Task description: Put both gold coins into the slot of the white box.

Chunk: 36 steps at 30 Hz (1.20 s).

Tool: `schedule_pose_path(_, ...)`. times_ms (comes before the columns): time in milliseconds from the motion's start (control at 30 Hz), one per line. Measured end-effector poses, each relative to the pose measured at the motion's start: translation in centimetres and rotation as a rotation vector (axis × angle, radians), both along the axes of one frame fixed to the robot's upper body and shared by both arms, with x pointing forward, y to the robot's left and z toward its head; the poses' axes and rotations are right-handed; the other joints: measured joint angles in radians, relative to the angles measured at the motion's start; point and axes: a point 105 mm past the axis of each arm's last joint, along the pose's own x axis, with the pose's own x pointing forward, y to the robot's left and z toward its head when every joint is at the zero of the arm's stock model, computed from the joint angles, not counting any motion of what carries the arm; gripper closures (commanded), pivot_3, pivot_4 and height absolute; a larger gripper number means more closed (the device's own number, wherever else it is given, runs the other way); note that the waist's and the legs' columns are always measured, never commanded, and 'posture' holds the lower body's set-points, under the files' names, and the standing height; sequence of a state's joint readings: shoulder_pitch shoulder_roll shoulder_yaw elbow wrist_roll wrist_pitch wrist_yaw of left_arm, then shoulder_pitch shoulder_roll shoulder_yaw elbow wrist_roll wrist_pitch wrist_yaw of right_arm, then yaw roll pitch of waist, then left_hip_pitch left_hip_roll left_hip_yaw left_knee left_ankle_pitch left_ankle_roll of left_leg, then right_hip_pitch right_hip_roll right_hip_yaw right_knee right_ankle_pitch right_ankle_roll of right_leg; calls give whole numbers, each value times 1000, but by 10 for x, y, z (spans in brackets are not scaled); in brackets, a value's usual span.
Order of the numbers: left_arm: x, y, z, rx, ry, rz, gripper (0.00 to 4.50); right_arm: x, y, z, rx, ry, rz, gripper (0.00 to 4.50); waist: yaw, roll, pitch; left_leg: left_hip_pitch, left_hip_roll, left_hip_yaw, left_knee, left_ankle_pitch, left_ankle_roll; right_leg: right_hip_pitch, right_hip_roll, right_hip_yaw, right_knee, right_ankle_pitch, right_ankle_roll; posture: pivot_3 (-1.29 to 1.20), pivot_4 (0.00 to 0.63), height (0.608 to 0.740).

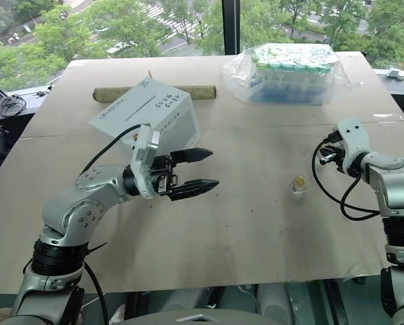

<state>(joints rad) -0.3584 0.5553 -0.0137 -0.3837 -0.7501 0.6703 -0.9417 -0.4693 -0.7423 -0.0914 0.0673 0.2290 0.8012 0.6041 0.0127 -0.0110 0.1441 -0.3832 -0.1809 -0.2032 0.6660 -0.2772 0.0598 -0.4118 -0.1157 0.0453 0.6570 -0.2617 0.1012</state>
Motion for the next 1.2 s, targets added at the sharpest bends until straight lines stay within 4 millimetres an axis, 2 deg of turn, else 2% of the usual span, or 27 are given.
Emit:
schedule_pose_path(900,0,1,-1,2,4,5,0,2,-4,-4,8,40,-62,4332,1,-1,0,0,0,0,1,0,0,0,0,0,1,0,0,0,150,740)
schedule_pose_path(1000,0,1,-1,2,3,4,0,2,-4,-4,8,39,-62,3459,1,-1,0,0,0,0,1,0,0,0,0,0,1,0,0,0,150,740)
schedule_pose_path(1033,0,1,-1,2,3,3,0,2,-4,-4,8,39,-63,2967,0,-1,0,0,0,0,1,0,0,0,0,0,1,0,0,0,150,740)
schedule_pose_path(1067,0,1,-1,2,3,3,0,2,-4,-4,9,37,-63,2750,0,-1,0,0,0,0,1,0,0,0,0,0,1,0,0,0,150,740)
schedule_pose_path(1200,0,1,-1,2,4,2,0,2,-5,-3,7,35,-69,2750,0,-1,0,0,0,0,1,0,0,0,0,0,1,0,0,0,150,740)
